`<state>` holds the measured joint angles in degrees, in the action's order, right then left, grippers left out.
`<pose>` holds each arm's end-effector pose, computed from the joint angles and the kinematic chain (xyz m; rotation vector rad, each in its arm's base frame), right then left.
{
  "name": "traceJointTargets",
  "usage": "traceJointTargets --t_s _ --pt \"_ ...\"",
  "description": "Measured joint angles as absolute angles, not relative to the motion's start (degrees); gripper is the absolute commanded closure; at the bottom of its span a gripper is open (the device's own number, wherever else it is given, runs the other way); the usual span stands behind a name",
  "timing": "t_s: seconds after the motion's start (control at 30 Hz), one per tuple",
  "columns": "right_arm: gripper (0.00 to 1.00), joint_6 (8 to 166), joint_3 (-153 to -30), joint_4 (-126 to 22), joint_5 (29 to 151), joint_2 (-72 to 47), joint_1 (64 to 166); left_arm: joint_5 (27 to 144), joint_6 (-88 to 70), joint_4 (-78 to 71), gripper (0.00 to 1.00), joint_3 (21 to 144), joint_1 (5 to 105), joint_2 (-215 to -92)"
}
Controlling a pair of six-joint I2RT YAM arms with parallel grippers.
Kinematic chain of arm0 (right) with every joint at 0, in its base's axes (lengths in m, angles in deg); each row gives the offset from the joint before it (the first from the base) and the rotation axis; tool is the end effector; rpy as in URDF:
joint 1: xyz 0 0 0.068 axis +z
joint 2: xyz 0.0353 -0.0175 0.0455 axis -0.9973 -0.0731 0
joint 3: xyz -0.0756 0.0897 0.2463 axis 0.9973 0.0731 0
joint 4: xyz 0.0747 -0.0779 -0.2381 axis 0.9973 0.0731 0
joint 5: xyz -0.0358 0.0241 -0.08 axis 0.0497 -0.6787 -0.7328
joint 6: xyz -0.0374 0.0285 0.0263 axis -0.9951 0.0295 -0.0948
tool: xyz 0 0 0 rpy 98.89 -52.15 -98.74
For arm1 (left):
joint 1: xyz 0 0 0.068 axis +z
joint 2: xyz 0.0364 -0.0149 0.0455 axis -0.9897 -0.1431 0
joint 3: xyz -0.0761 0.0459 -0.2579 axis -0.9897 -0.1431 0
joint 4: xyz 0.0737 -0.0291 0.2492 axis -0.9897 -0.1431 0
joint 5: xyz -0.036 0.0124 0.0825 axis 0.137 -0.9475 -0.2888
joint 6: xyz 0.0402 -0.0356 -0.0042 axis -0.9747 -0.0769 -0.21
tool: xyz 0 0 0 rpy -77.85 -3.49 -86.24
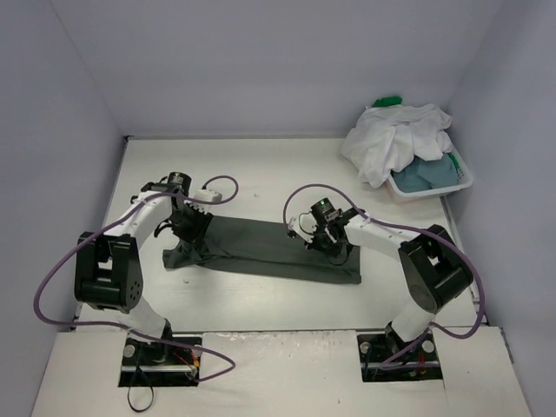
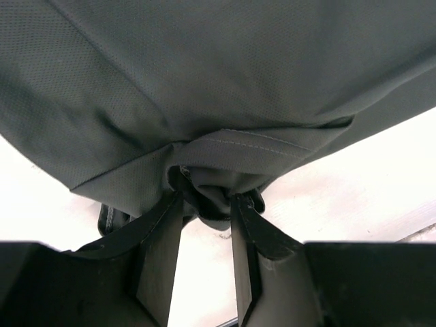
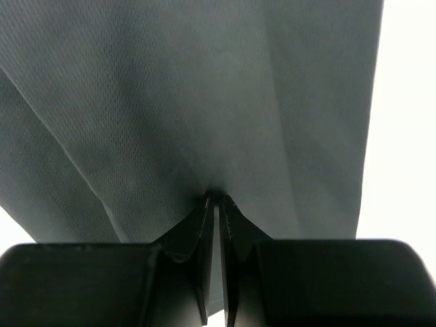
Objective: Fold and stack the t-shirts
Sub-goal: Fold the 1/3-folded T-shirt at the center of the board, then rotate the rectangle-folded T-shirt at the center of the board.
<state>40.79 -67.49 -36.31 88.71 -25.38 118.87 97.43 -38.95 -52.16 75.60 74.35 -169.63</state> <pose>0.2642 0.1769 0.1625 -1.5625 2.0634 0.1122 0.3021 -0.0516 0.2179 0.6884 2.6947 -0.4516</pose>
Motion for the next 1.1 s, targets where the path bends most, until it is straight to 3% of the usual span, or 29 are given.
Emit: traceJointTargets --t_s 0.4,1.1 --pt "0.99 40.9 -64.5 -41.1 89.1 -23.8 120.9 97.3 -37.0 -48.6 0.76 76.6 74.4 -179.4" --pt "1.00 41.6 -67.1 -39.9 85.5 -26.5 138.4 94.5 -34.8 -50.9 0.78 99.6 74.4 -195.7"
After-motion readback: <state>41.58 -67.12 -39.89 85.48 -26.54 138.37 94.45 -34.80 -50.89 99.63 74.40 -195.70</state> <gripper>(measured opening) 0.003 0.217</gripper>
